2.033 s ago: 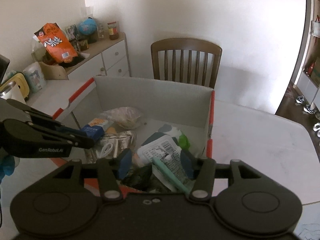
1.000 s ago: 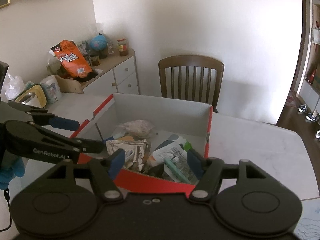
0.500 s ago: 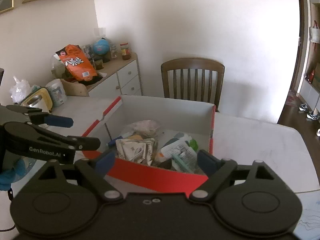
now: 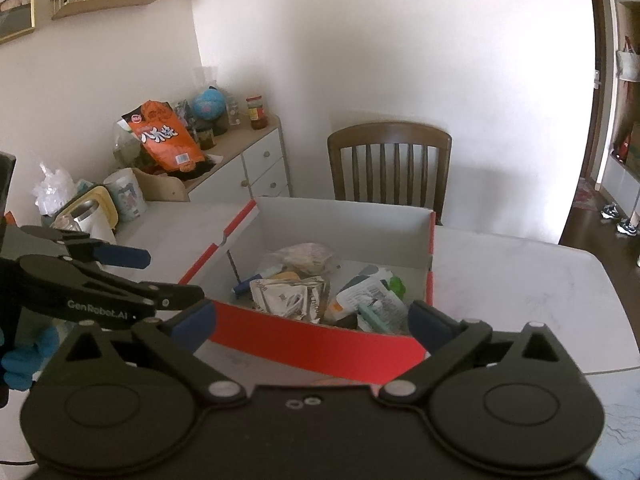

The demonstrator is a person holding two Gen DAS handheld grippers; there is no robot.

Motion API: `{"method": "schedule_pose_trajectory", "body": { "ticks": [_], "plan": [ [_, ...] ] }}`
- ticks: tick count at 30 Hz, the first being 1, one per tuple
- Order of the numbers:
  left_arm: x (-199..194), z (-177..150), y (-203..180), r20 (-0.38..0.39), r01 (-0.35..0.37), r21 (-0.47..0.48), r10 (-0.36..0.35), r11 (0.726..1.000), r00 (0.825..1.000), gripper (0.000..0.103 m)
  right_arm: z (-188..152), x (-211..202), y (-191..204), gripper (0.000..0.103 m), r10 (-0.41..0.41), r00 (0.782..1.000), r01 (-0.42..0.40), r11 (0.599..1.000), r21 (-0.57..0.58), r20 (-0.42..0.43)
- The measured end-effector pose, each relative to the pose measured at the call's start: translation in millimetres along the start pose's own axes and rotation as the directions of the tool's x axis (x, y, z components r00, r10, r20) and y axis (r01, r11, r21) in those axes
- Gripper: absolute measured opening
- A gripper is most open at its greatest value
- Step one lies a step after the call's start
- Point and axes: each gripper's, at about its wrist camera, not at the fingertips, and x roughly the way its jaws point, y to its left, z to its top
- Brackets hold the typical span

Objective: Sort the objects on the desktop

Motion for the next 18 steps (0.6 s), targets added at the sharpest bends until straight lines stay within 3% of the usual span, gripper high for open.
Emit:
{"method": "schedule_pose_trajectory", "body": {
  "ticks": [3,18],
  "plan": [
    [1,-2,-3,0.009,-0.022,0.006,0.022,1.0,1.0,0.103,-2,-4,-2,0.103,-0.008,1.0,0.008,1.0,-0.004,0.003],
    [-3,-11,-12,0.002,-0.026,0.021,0.026,0.999,1.0,0.103,-8,-8,-3,0.103,-0.017,1.0,0.017,0.999,-0.03,-0.005]
  ]
}}
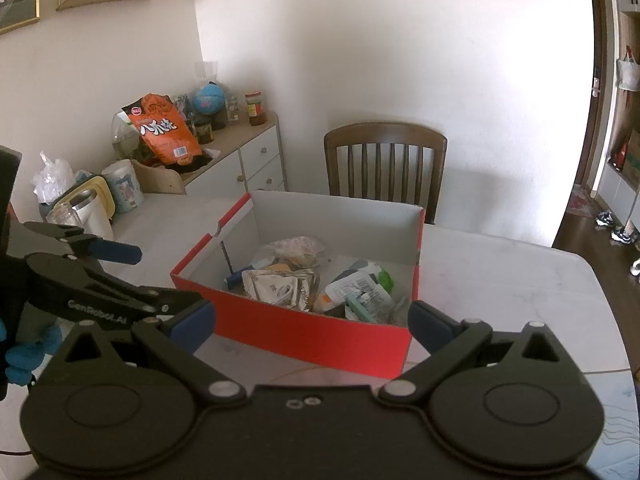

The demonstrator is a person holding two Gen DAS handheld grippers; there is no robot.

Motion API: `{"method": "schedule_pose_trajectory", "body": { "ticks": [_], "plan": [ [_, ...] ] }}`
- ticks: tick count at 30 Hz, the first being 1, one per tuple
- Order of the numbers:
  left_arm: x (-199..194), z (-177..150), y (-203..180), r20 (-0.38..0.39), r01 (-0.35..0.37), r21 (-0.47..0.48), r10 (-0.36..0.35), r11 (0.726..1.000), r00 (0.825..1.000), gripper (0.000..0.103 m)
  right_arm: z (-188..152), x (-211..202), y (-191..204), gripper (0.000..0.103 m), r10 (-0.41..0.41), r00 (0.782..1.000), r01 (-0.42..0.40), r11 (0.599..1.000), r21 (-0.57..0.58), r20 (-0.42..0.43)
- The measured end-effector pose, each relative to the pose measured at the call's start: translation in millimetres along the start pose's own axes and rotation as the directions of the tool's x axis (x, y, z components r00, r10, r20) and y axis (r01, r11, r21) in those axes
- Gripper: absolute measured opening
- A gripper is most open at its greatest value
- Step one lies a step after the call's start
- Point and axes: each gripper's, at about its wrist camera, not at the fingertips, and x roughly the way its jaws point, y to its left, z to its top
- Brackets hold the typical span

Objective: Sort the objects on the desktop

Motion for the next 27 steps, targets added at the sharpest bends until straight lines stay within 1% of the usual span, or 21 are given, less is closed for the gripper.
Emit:
{"method": "schedule_pose_trajectory", "body": {
  "ticks": [4,12,27],
  "plan": [
    [-2,-2,1,-0.009,0.005,-0.019,-0.005,1.0,1.0,0.103,-2,0,-2,0.103,0.0,1.0,0.0,1.0,0.001,-0.009],
    [-3,-5,-2,-0.017,-0.003,-0.02,0.003,1.0,1.0,0.103,-4,1,-4,0.103,-0.001,1.0,0.001,1.0,0.005,-0.024],
    [3,-14,-1,-0.046,-0.018,-0.021,0.017,1.0,0.999,0.103,-13,6,-8,0.103,-0.037,0.997,0.038,0.999,0.01,-0.068]
  ]
}}
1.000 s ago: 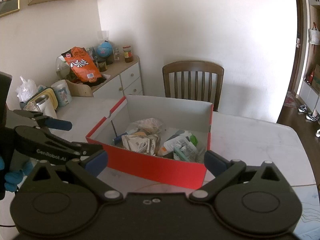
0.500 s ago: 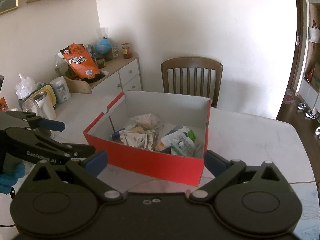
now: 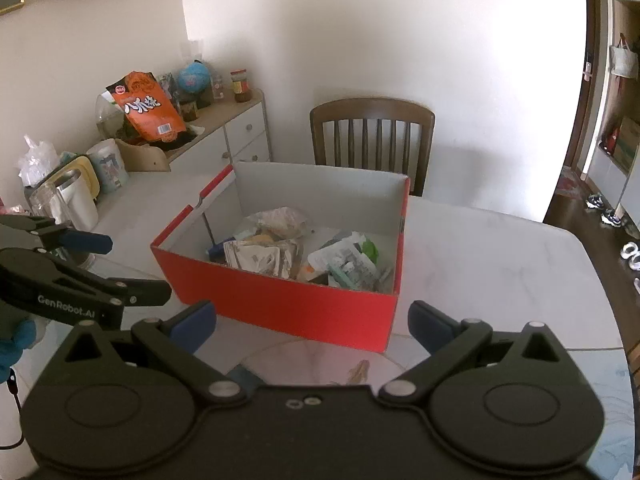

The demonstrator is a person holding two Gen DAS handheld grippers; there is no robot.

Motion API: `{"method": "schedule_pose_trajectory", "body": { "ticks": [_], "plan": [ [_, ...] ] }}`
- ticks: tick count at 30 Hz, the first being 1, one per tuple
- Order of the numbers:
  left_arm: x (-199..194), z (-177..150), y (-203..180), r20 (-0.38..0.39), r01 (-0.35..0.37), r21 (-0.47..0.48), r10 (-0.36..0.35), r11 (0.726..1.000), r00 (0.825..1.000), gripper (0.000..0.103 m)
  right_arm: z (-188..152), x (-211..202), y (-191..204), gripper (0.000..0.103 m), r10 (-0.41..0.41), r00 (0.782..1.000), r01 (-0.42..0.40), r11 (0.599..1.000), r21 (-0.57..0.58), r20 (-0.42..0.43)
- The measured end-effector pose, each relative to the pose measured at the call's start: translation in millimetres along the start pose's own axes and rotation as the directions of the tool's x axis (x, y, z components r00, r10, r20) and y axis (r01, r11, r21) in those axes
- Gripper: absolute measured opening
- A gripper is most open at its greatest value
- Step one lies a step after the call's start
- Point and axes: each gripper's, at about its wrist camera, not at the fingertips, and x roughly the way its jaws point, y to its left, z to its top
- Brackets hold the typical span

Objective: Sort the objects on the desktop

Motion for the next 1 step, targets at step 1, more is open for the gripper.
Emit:
{"method": "schedule_pose_trajectory", "body": {
  "ticks": [1],
  "plan": [
    [-0.1,-0.2,0.5,-0.003,0.005,-0.001,-0.005,1.0,1.0,0.103,0.1,0.5,0.5,0.103,-0.001,1.0,0.001,1.0,0.001,-0.001]
  ]
}}
